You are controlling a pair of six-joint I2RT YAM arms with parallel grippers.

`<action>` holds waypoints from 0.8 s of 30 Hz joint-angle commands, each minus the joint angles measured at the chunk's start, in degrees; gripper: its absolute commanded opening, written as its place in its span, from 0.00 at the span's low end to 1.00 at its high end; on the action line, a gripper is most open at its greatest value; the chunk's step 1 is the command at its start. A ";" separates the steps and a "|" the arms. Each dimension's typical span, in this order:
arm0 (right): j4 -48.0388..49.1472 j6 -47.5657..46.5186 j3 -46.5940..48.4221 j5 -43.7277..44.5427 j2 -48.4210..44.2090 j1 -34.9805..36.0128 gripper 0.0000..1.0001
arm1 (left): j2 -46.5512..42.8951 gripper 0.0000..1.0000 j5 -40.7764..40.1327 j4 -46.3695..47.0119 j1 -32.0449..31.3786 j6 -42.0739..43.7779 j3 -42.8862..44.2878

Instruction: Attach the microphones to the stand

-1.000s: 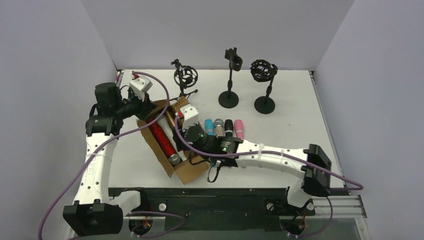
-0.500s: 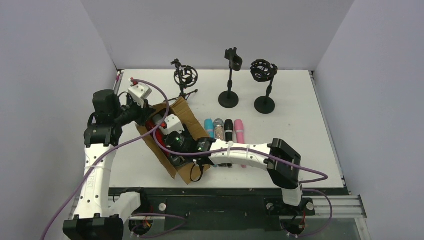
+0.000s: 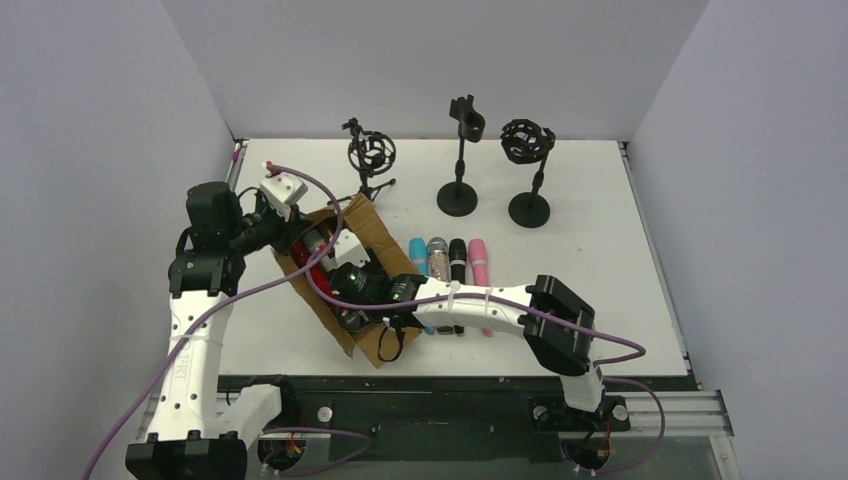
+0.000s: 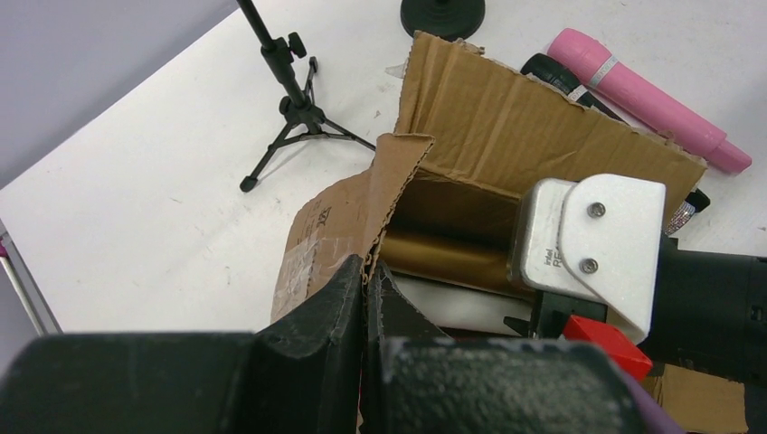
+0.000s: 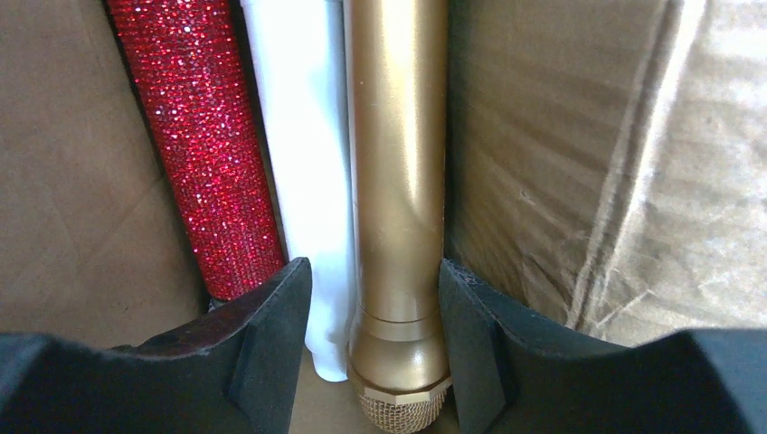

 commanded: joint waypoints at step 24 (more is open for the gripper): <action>10.13 0.76 -1.75 -13.07 4.45 0.16 0.30 | -4.02 0.00 6.06 15.65 -1.67 -7.48 -4.32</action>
